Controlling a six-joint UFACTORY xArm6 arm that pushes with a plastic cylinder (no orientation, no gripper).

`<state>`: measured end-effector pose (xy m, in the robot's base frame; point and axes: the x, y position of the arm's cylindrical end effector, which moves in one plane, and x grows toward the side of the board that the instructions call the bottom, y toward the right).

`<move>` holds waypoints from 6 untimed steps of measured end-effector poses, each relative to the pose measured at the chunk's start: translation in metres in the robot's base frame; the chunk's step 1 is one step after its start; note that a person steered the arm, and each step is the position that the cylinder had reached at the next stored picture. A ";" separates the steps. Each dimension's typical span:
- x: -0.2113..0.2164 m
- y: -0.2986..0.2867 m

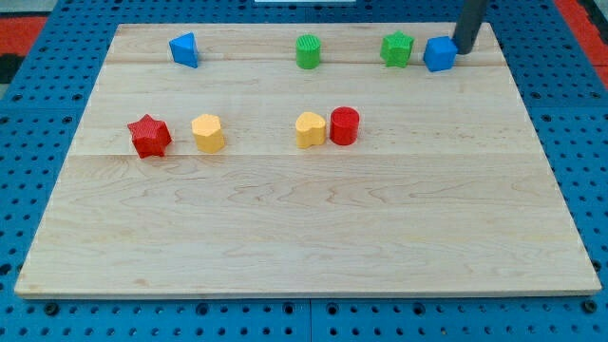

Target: Push the blue cube closer to the green star

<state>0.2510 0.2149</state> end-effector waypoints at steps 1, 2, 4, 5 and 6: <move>0.000 -0.006; 0.020 -0.016; 0.015 -0.034; 0.015 -0.058; 0.015 -0.085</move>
